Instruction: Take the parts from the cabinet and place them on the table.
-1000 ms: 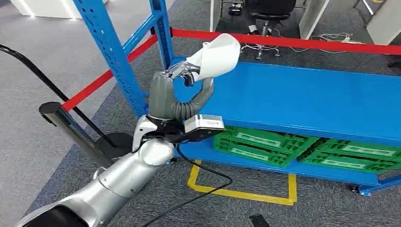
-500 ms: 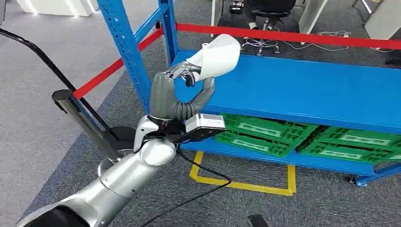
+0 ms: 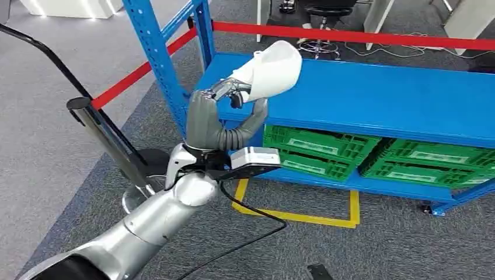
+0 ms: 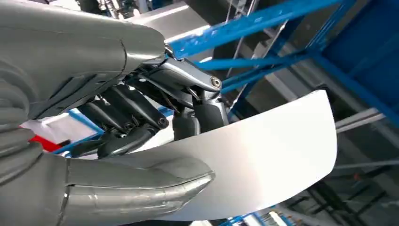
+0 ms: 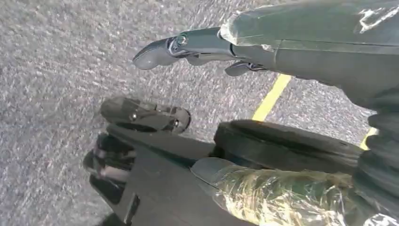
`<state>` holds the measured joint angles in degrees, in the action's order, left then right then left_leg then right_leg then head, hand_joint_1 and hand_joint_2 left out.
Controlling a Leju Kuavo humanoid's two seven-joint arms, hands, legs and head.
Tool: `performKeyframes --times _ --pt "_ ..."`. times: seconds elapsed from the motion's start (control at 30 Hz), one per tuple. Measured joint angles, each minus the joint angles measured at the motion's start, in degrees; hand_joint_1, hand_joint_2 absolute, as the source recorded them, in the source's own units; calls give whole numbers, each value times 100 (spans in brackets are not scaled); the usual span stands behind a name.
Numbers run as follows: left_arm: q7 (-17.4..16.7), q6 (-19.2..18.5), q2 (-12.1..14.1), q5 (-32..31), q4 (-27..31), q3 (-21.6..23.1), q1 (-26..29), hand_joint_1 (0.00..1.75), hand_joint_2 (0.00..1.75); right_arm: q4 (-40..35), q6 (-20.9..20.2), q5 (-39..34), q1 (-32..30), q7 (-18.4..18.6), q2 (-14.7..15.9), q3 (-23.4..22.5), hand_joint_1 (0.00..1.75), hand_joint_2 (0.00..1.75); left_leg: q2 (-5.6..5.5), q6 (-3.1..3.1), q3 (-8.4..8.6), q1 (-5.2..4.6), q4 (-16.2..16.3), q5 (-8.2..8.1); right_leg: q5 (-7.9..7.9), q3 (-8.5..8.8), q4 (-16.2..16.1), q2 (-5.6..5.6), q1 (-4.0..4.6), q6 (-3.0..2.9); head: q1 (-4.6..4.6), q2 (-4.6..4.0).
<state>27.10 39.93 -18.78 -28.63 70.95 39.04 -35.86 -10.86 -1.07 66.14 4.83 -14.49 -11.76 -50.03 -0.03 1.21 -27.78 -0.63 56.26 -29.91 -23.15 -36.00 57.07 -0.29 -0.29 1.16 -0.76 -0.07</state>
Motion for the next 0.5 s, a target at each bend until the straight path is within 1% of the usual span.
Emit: performKeyframes --times 0.07,0.1,0.13,0.17,0.2,0.23,0.27,0.3,0.33,0.37,0.4,0.43,0.47,0.5 --pt "15 4 2 0 -2 -7 8 175 175 0 0 7 -6 2 0 0 0 175 -1 43 -60 -21 7 69 110 -21 -44 -7 -24 65 -2 0" --pt "15 4 2 0 -11 -20 6 175 175 0 4 7 -17 2 0 0 0 175 17 84 -111 26 -68 164 106 -63 -38 2 -18 100 -13 0" --pt "15 4 -13 0 -17 -20 1 175 175 0 4 7 -17 2 0 0 0 175 30 125 -182 31 -64 241 -133 -153 77 13 -31 127 -2 0" --pt "15 6 -22 0 -17 -20 0 175 175 0 4 11 -25 4 0 0 0 175 30 169 -268 29 -62 305 -471 -286 364 18 -34 152 28 0" --pt "15 4 -28 -6 -20 -20 2 175 175 0 4 15 -27 7 0 0 0 175 30 176 -355 22 -60 370 -798 -400 794 16 -43 180 50 0" --pt "15 7 -28 -7 -26 -22 3 175 175 0 4 15 -24 7 0 0 0 175 30 182 -451 12 -55 442 -1064 -528 1287 17 -43 199 41 0" --pt "15 7 -26 -15 -37 -24 11 175 175 0 4 15 -23 7 0 0 0 175 31 177 -548 4 -50 517 -1168 -598 1675 17 -43 216 50 0" --pt "15 4 -26 -17 -46 -26 29 175 175 0 7 18 -25 15 0 0 0 175 31 171 -637 -1 -48 586 -1078 -561 1828 17 -43 223 48 0" --pt "15 4 -26 -17 -52 -26 42 175 175 0 11 18 -26 26 0 0 0 175 31 162 -721 -3 -43 648 -874 -416 1745 16 -43 221 50 0" --pt "17 4 -26 -20 -55 -28 46 175 175 0 13 17 -26 35 0 0 0 175 30 151 -801 -3 -36 707 -641 -175 1466 16 -42 212 50 0" --pt "20 4 -26 -20 -55 -31 46 175 175 0 13 20 -22 35 0 0 0 175 29 135 -876 -2 -25 767 -476 191 979 16 -43 200 50 0" --pt "22 6 -35 -22 -55 -33 46 175 175 0 13 20 -8 35 0 0 0 175 24 109 -920 -4 5 818 -555 637 360 20 -43 185 48 0" --pt "28 9 -44 -20 -55 -41 42 175 175 0 13 22 2 35 0 0 0 175 15 76 -965 -32 33 853 -767 999 -139 23 -22 171 55 0" --pt "39 11 -50 -20 -55 -48 43 175 175 0 11 24 12 35 0 0 0 175 21 48 -973 -33 32 900 -818 1018 -212 35 -17 121 33 0"
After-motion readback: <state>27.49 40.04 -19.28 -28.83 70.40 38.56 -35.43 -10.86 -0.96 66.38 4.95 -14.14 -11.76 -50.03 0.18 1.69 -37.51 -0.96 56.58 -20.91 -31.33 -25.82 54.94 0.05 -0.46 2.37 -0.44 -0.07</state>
